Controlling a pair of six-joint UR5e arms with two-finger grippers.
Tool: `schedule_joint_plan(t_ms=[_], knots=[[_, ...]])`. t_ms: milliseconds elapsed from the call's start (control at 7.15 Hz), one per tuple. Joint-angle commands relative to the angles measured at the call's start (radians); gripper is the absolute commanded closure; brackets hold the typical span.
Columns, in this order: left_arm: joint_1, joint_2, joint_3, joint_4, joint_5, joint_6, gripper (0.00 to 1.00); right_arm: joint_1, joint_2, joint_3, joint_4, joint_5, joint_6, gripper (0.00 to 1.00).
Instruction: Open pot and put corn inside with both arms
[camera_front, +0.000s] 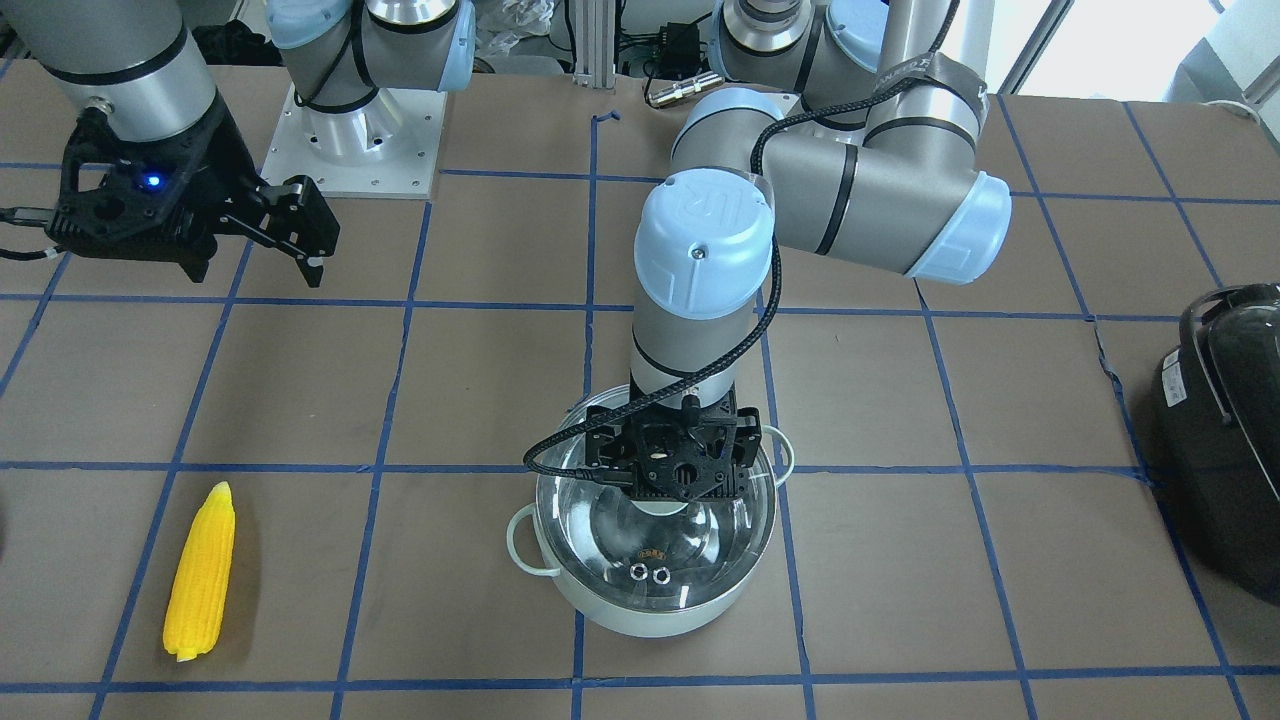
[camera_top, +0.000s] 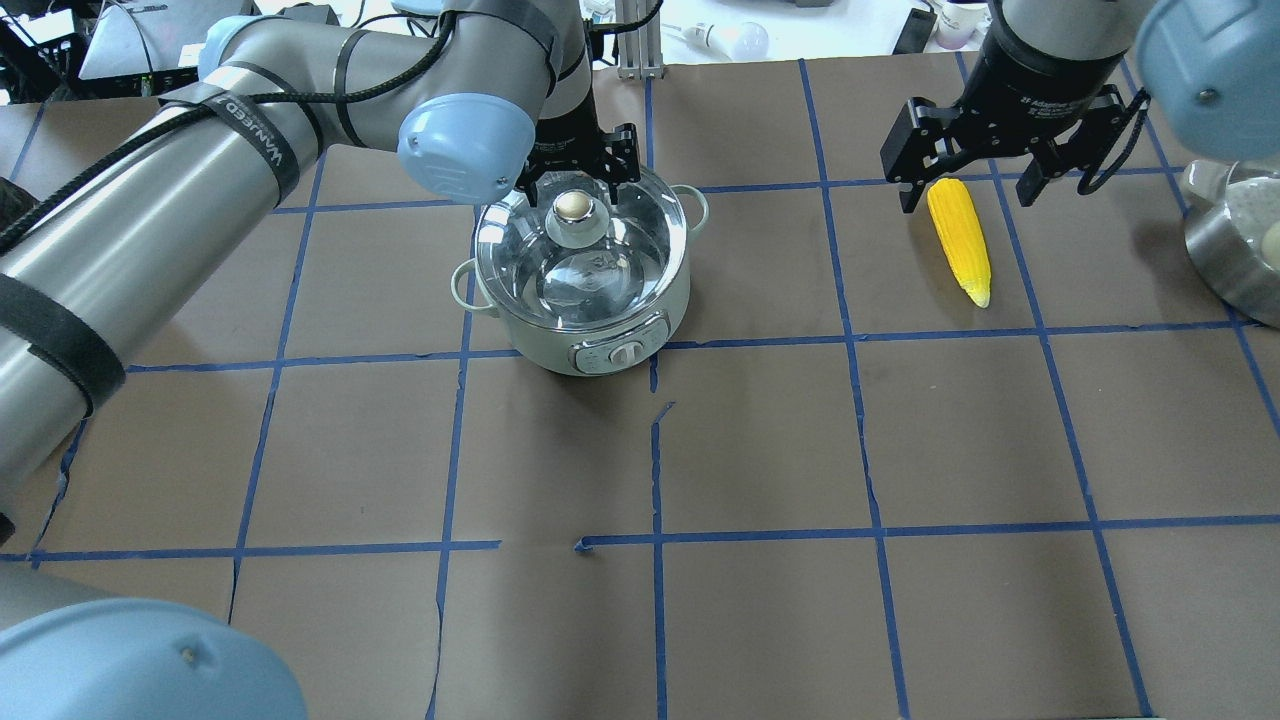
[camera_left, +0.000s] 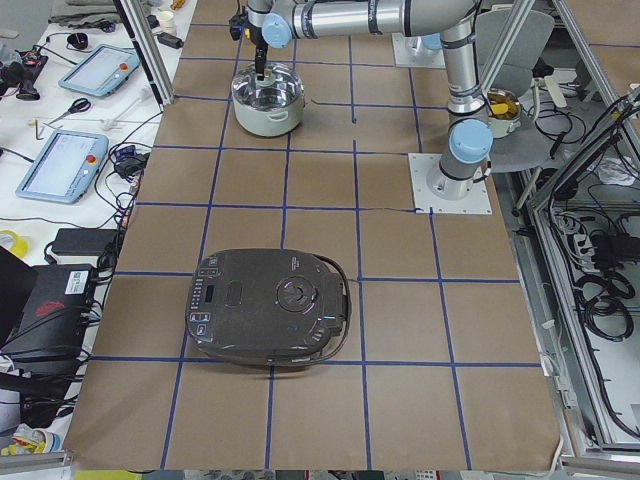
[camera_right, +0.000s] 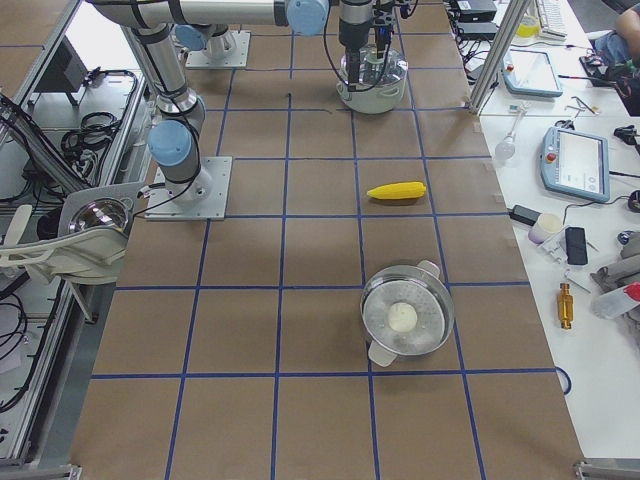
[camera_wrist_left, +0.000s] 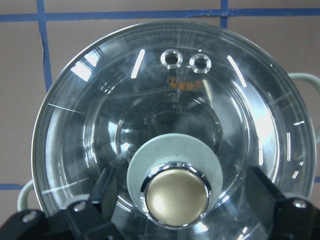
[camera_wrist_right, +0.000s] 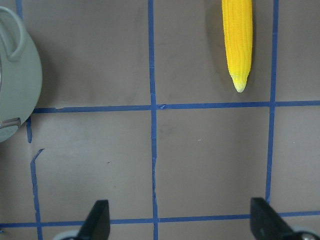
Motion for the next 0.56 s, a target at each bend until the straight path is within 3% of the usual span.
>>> schedule_joint_plan(t_ms=[0,140,280,419], knots=[[0.0,-0.01,-0.006,0.003,0.004,0.001,0.13,-0.101,0.038,0.004,-0.037,0.002,-0.017,0.0],[0.0,-0.012,-0.006,0.003,0.004,0.001,0.18,-0.135,0.09,0.004,-0.102,0.003,-0.03,0.0],[0.0,-0.009,-0.006,0.001,0.002,0.001,0.3,-0.136,0.137,0.007,-0.199,0.002,-0.028,0.0],[0.0,-0.014,-0.007,0.001,0.001,0.001,0.5,-0.137,0.177,0.023,-0.221,0.011,-0.031,0.0]])
